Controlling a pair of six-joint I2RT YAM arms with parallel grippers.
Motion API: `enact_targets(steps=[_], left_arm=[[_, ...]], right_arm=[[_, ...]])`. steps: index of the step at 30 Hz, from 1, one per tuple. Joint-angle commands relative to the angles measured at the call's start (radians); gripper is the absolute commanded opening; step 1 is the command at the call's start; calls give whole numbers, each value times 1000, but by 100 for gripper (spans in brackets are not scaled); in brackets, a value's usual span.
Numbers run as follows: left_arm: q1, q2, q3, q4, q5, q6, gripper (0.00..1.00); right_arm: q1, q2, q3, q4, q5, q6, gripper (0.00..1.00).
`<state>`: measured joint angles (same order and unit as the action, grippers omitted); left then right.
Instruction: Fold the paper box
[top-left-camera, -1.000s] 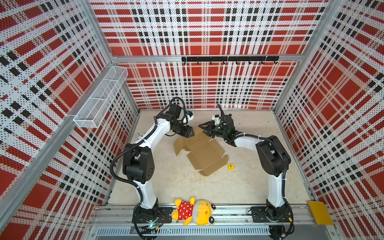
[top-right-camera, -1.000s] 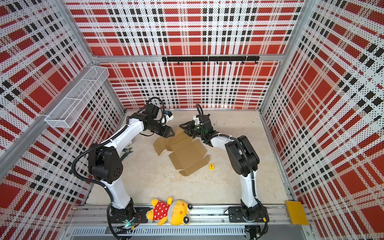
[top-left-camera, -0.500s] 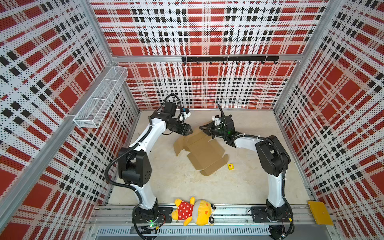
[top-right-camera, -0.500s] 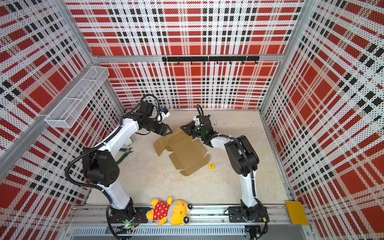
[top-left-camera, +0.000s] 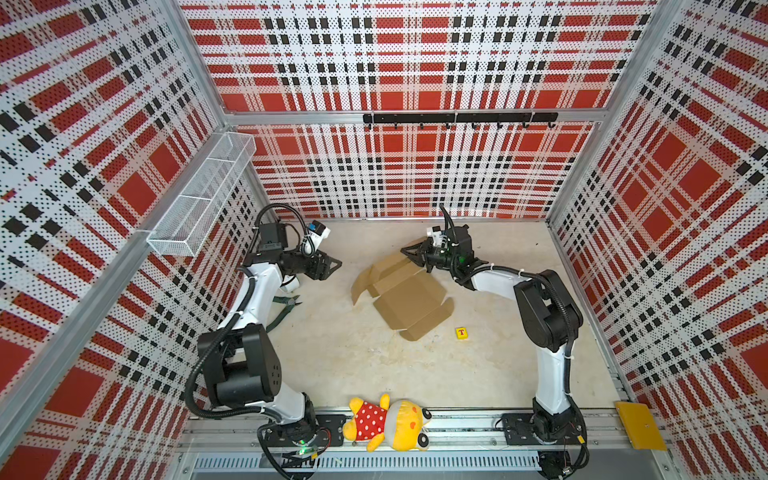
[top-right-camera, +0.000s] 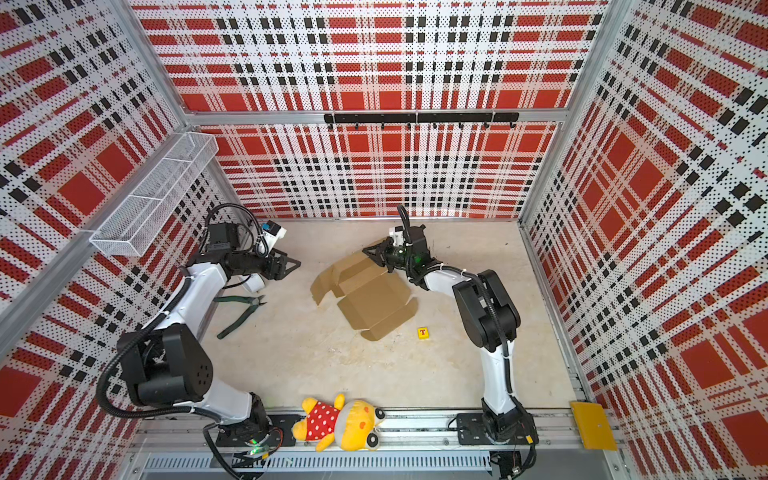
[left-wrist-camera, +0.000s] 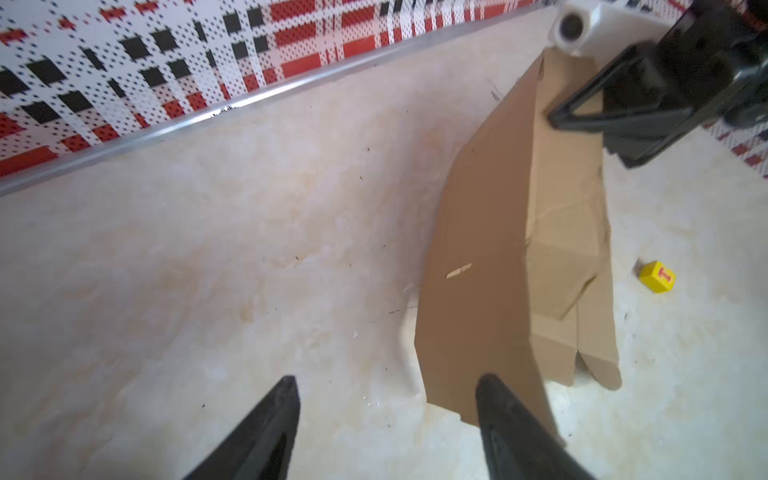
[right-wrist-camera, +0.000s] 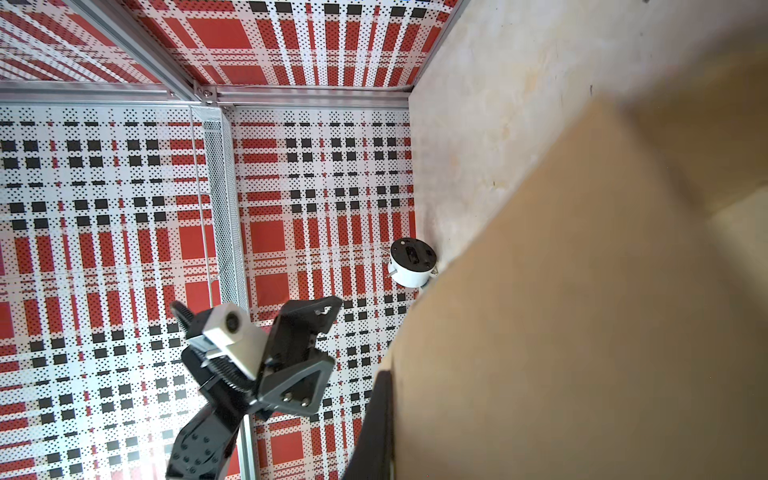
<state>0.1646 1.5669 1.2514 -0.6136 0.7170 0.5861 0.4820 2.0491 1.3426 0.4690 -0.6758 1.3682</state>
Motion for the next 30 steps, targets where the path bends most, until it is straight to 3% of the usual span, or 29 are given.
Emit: enact_targets(steps=[1,6,15,30], left_arm=[[-20,-11,-45,53,21,179,70],[-35,-18,-132,172,19,234,70],[-144,13,-184,188,-8,357,70],[-228,75,-133,278,60,181,69]], right_arm=[[1,-7,25,66,-25,12,3],[-5,-11,38,42,-21,4,3],[-8,11,97,-6,-31,-6,3],[-22,8,98,-28,-34,-18,2]])
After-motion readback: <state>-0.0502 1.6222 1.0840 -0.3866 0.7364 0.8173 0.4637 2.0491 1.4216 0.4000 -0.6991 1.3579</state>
